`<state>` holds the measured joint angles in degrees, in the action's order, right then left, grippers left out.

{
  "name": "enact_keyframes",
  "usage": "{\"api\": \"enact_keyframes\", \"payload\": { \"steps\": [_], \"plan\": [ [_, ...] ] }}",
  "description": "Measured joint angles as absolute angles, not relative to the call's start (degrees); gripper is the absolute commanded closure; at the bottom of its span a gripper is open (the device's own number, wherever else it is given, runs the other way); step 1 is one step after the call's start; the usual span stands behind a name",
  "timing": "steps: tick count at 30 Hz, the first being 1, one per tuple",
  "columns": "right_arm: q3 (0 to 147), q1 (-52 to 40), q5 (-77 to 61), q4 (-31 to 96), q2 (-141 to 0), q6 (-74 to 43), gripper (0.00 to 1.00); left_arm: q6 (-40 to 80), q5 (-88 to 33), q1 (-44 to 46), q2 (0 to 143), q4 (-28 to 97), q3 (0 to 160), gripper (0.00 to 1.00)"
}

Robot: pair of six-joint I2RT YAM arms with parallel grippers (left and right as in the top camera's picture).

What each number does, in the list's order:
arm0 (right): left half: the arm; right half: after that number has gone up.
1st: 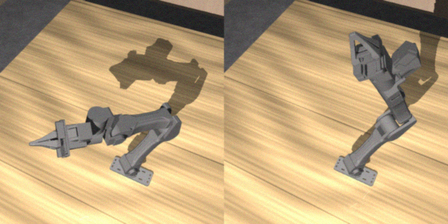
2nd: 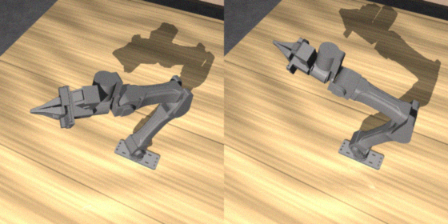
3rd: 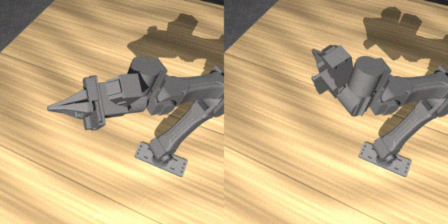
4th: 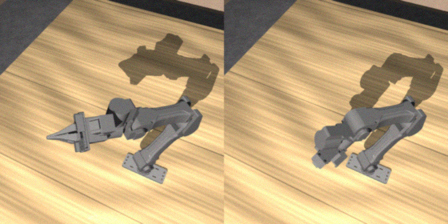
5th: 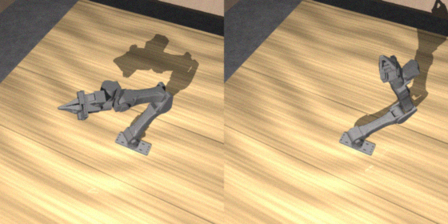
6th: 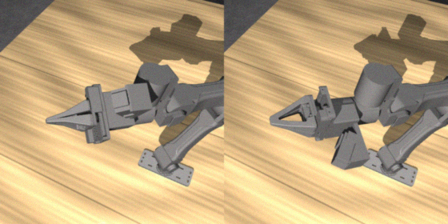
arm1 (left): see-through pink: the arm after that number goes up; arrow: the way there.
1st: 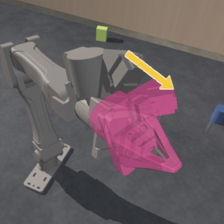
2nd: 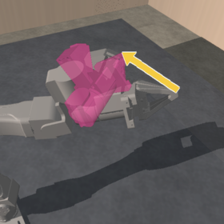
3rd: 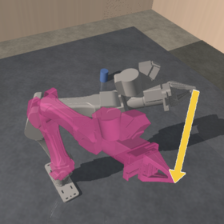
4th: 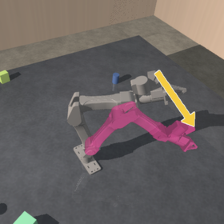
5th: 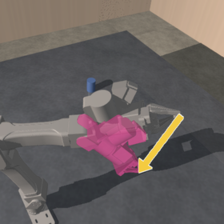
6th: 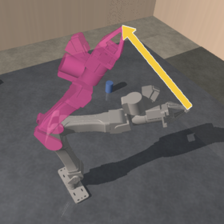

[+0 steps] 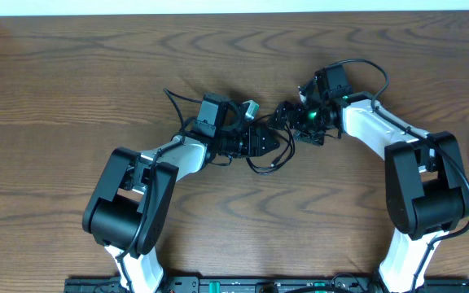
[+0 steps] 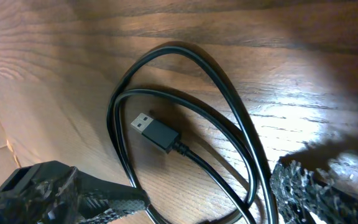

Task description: Untangle cables

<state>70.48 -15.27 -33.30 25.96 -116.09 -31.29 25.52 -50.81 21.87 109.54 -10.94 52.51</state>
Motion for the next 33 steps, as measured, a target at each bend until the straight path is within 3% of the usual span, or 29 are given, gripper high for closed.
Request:
{"api": "enact_keyframes", "payload": {
  "steps": [14,22,33],
  "plan": [
    [70.06,-14.70,-34.59,24.36,-116.20,-33.74,0.01,25.45,-49.01,21.37,109.54,-9.10,52.51,0.44],
    [70.04,-12.86,-38.09,24.16,-116.90,-34.13,0.01,21.41,-47.29,13.41,108.84,-1.45,52.42,0.47],
    [70.00,-11.62,-39.97,24.38,-117.23,-34.11,0.01,16.43,-35.59,11.14,104.36,6.96,52.40,0.47]
  ]
}}
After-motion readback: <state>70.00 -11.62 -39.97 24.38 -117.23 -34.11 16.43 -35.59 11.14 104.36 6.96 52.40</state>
